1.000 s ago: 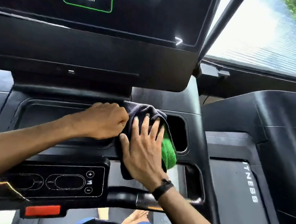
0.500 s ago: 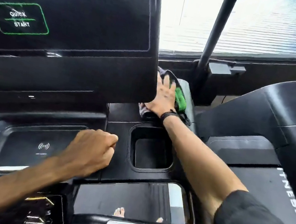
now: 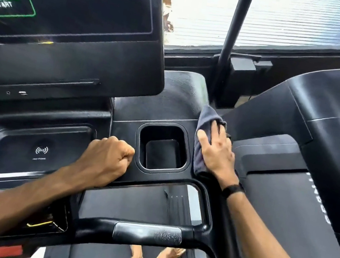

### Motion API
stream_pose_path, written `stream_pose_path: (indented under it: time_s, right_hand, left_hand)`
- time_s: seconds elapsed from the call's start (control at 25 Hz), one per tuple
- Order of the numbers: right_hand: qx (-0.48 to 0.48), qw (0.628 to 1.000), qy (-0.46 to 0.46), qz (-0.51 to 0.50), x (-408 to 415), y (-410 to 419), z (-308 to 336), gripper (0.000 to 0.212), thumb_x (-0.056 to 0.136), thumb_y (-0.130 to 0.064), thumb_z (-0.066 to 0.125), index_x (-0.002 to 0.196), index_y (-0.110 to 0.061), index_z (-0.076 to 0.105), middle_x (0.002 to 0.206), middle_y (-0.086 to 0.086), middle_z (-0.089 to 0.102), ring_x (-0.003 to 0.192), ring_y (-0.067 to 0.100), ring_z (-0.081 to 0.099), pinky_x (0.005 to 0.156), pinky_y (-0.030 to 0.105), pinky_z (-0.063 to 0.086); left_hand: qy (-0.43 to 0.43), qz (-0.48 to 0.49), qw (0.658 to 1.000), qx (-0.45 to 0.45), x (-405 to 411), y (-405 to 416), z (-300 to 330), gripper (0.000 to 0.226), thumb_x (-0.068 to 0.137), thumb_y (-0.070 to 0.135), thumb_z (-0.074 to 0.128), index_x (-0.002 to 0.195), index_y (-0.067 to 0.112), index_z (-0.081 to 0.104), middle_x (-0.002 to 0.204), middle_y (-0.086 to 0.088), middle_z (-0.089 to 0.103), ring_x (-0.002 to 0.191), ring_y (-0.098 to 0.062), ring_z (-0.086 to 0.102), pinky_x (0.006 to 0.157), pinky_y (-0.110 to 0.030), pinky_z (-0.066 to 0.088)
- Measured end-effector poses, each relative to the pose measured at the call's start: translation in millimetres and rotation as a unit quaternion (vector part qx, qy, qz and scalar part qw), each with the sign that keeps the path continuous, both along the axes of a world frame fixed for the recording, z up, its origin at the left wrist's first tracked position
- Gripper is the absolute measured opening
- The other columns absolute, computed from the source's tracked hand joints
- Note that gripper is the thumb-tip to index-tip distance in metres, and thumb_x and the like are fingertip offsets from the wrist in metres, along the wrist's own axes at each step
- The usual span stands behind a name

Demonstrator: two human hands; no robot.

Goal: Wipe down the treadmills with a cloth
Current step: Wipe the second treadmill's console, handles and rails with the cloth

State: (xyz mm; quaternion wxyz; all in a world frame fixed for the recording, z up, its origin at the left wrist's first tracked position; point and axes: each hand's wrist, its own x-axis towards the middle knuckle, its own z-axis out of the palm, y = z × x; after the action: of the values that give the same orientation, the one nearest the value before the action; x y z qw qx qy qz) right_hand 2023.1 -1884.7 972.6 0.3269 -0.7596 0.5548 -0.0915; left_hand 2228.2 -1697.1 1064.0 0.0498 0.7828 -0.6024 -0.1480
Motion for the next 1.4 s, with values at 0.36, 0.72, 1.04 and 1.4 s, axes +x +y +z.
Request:
stream_pose_path:
  time_s: [0.36, 0.72, 1.04, 1.4]
  right_hand:
    - [-0.250, 0.945, 0.105, 0.184, 5.5, 128.7, 9.5, 0.068, 0.097, -0.062, 0.026, 0.152, -0.024, 0.036, 0.161, 0.009, 0.030, 0.144, 0.040, 0.024, 0.114, 0.064, 0.015]
    - [-0.254, 0.963, -0.081, 0.035, 43.7, 116.2, 19.2, 0.045, 0.100, -0.049, 0.036, 0.082, -0.022, 0.067, 0.080, -0.002, 0.070, 0.082, 0.024, 0.064, 0.085, 0.042, 0.039]
    - [-0.008, 0.945, -0.153, 0.288, 18.6, 225.2, 96.5, 0.071, 0.089, -0.075, 0.043, 0.144, -0.030, 0.051, 0.148, -0.006, 0.051, 0.138, 0.020, 0.045, 0.113, 0.043, 0.036]
    - [-0.269, 0.889, 0.178, 0.326, 64.5, 266.7, 67.6, 0.074, 0.063, -0.069, 0.075, 0.113, -0.018, 0.053, 0.107, 0.001, 0.059, 0.092, 0.025, 0.061, 0.074, 0.035, 0.046]
  left_hand:
    - [0.039, -0.003, 0.999, -0.038, -30.2, 8.7, 7.0, 0.019, 0.066, 0.024, 0.032, 0.052, 0.023, 0.045, 0.058, 0.001, 0.055, 0.061, -0.023, 0.048, 0.060, -0.030, 0.032]
    - [0.080, 0.007, 0.992, -0.096, -21.2, 71.7, 34.7, 0.017, 0.065, 0.021, 0.030, 0.053, 0.024, 0.042, 0.064, 0.001, 0.059, 0.065, -0.023, 0.050, 0.066, -0.033, 0.040]
    - [0.063, 0.020, 0.965, -0.252, 20.4, 143.9, 32.8, 0.025, 0.072, 0.014, 0.042, 0.073, 0.021, 0.066, 0.072, 0.008, 0.065, 0.072, -0.018, 0.055, 0.069, -0.036, 0.041]
    - [-0.002, 0.031, 0.970, -0.240, 20.2, 153.1, 23.4, 0.034, 0.074, 0.020, 0.039, 0.091, 0.021, 0.069, 0.091, 0.004, 0.067, 0.087, -0.020, 0.059, 0.083, -0.036, 0.037]
